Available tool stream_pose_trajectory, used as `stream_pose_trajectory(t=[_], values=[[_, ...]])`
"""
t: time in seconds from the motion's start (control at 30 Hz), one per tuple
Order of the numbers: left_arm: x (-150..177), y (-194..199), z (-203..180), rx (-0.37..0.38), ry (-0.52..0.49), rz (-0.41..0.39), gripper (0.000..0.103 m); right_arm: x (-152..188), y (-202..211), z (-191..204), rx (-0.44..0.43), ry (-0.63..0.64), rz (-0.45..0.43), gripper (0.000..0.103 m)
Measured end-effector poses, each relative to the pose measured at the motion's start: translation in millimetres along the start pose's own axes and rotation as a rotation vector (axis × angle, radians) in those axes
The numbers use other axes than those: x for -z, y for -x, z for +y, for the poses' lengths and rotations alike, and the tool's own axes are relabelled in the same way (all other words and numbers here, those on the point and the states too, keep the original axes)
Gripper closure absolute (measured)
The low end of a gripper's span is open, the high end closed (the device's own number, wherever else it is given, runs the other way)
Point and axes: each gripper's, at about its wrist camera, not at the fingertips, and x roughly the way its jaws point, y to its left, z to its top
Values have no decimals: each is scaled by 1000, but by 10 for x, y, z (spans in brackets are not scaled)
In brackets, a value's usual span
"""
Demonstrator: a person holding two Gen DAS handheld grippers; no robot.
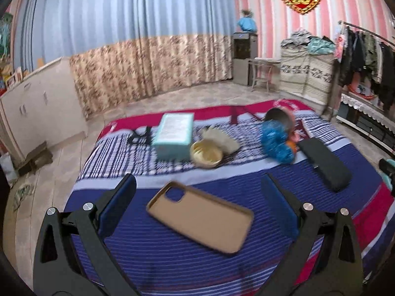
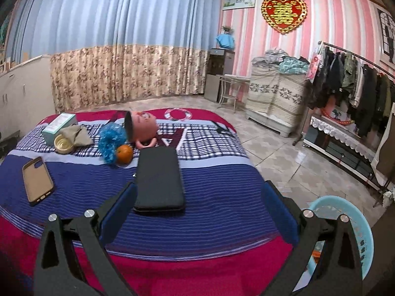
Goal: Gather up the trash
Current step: 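Move both open tools back over the bed, then grasp the blue plastic bag with the right tool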
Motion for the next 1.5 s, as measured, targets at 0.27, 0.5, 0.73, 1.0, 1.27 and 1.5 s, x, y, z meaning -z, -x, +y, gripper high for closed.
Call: stream_pose_trajectory(t=[0.27, 0.5, 0.73, 1.0, 1.27, 1.5], values=[[65, -322, 319, -15, 43, 48, 6, -71, -322, 284, -46, 19, 54, 5], [-46, -489, 461, -11, 68, 51, 6, -275, -769, 778, -159, 64, 97, 6], [-204, -638, 664, -36, 45, 61, 6, -562, -1340, 1325, -243, 100, 156, 28], [-351, -798, 619, -18, 32, 88, 6, -683, -1868, 1715, -320, 130, 250, 65], [-469, -1053, 116, 83, 11, 114, 6, -719, -1407, 1316, -360, 71, 153, 78], [-534, -1448, -266, 109, -32, 185, 18, -514, -729, 549, -230, 24, 120, 78]])
